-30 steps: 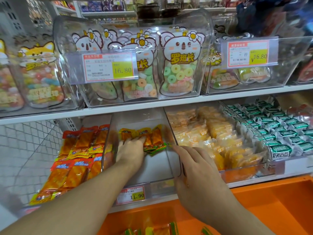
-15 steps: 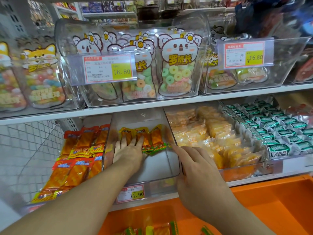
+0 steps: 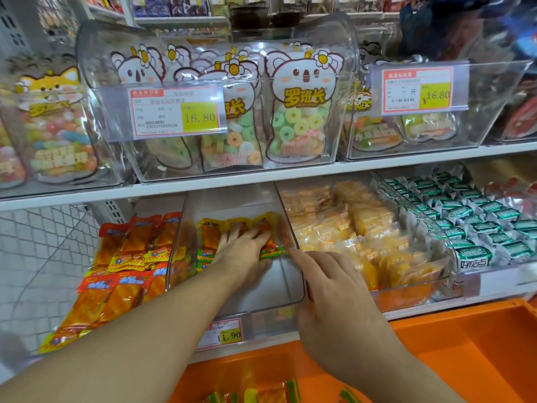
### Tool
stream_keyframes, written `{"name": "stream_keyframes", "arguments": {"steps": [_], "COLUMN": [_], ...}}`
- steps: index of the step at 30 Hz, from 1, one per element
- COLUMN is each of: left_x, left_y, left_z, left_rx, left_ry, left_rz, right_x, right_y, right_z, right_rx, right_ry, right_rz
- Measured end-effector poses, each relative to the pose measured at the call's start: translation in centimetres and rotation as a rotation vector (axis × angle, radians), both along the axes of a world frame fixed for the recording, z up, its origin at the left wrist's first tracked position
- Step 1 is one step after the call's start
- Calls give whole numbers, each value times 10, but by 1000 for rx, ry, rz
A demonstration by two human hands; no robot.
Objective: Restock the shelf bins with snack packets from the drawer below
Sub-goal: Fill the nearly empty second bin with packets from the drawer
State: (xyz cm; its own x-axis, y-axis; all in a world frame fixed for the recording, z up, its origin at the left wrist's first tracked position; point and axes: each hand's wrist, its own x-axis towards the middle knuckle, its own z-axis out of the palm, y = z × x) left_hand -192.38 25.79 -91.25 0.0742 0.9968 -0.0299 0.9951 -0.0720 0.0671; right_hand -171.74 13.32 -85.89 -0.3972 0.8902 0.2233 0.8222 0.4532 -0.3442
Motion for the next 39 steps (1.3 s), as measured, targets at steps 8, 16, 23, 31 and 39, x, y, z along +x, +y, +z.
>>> {"name": "stream_keyframes", "arguments": {"steps": [8, 16, 23, 31, 39], "left_x": [-5, -22, -25, -29, -30], "left_y": [-4, -17, -15, -14, -21], "left_z": [-1, 5, 4, 7, -4], "left_rx": [15, -93, -102, -84, 27], "left_ry": [-110, -105, -229, -168, -21], "left_rz": [42, 320, 402, 364, 171], "right_x": [-2, -3, 0, 3, 2], "right_y": [1, -1, -1, -1, -1], "right_z": [-1, -1, -2, -2, -2], "right_rx": [-1, 11, 14, 5, 0], "right_ry": [-16, -33, -41, -13, -5], "right_rz": [-14, -15, -6, 5, 1]}}
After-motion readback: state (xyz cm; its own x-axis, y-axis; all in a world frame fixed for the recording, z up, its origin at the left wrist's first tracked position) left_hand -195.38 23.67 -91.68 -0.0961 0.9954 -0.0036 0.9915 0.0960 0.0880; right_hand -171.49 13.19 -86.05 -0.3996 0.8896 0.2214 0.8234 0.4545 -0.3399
